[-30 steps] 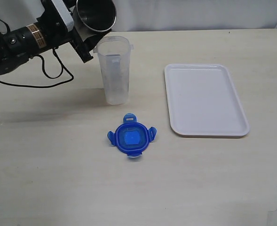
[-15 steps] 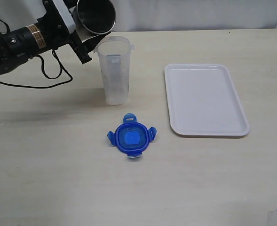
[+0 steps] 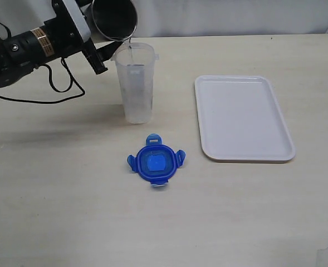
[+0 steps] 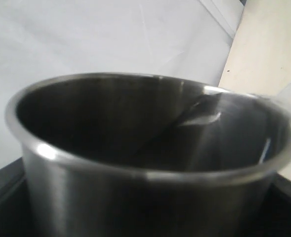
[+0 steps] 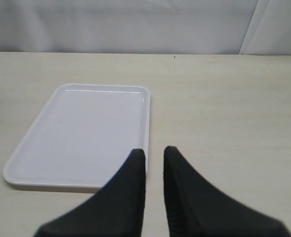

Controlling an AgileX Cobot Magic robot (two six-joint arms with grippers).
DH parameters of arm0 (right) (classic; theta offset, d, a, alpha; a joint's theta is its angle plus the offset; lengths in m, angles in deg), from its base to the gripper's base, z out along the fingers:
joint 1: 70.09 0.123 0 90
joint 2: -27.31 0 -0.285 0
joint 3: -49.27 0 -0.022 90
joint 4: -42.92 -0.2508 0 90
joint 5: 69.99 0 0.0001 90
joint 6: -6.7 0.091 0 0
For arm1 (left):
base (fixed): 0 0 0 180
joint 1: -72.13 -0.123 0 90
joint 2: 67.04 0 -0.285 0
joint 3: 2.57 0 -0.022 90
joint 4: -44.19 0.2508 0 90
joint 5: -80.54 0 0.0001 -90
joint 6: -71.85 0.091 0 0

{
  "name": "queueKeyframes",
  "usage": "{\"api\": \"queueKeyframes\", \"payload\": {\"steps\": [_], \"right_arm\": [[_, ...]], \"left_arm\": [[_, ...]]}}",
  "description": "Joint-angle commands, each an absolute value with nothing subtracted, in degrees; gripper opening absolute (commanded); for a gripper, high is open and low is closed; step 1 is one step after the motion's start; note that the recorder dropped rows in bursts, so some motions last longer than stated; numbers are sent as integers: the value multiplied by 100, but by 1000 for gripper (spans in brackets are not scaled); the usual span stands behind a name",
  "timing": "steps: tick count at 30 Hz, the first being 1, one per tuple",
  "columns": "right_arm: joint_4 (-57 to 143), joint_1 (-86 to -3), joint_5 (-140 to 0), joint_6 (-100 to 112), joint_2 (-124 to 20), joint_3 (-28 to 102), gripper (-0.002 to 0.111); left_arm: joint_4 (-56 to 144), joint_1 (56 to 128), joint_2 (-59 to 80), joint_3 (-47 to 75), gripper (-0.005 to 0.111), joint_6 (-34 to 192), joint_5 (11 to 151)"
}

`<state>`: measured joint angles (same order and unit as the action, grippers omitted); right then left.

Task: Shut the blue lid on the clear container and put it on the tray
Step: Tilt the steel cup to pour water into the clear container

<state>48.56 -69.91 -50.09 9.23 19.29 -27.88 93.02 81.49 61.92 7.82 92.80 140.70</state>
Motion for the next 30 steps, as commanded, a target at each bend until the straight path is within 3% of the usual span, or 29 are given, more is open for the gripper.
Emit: {"api": "queueKeyframes", "payload": {"steps": [1, 30], "right_arm": [[4807, -6993, -5021, 922, 1952, -2795, 14], [4807, -6993, -5021, 922, 1952, -2795, 14]], "left_arm": [[9191, 8148, 6123, 700, 0, 9718, 14377], [8867, 8148, 6123, 700, 0, 8680, 14288]]}}
